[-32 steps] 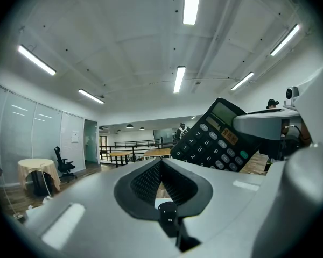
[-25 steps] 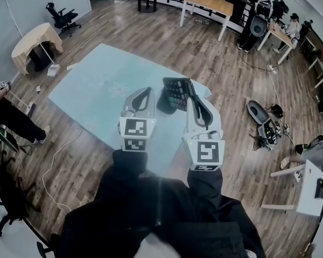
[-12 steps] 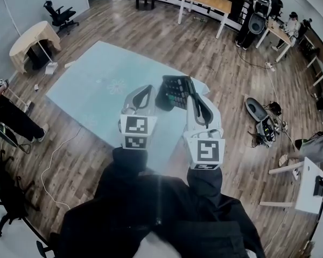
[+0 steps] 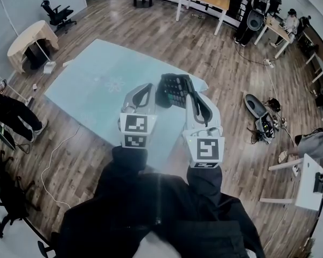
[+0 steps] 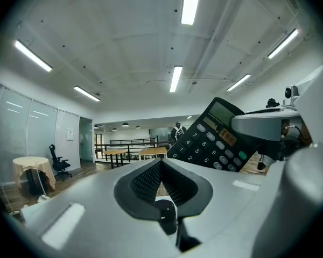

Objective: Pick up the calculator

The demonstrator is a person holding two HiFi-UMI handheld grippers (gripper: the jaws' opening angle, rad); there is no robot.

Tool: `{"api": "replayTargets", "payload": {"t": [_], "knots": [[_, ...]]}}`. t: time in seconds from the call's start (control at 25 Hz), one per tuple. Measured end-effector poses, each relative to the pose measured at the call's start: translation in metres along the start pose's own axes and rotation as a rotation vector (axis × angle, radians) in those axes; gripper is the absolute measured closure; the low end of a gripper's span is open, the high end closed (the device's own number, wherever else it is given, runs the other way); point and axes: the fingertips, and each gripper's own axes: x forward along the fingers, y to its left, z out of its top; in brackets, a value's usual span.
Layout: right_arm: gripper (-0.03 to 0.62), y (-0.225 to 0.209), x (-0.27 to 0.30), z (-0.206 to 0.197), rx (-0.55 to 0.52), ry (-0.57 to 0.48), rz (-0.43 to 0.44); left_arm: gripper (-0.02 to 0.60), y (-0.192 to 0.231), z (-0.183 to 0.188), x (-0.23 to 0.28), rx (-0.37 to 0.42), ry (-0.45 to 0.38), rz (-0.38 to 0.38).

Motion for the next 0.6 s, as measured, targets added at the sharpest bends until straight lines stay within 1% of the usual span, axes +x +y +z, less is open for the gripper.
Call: {"api": "replayTargets", "payload": {"t": [0.6], "knots": [[0.546, 0.0021, 0.0025, -0.0048, 0.003, 0.017, 0.003, 0.578, 0.0035, -0.0044, 0.0003, -0.005, 0.012, 0.0]]}}
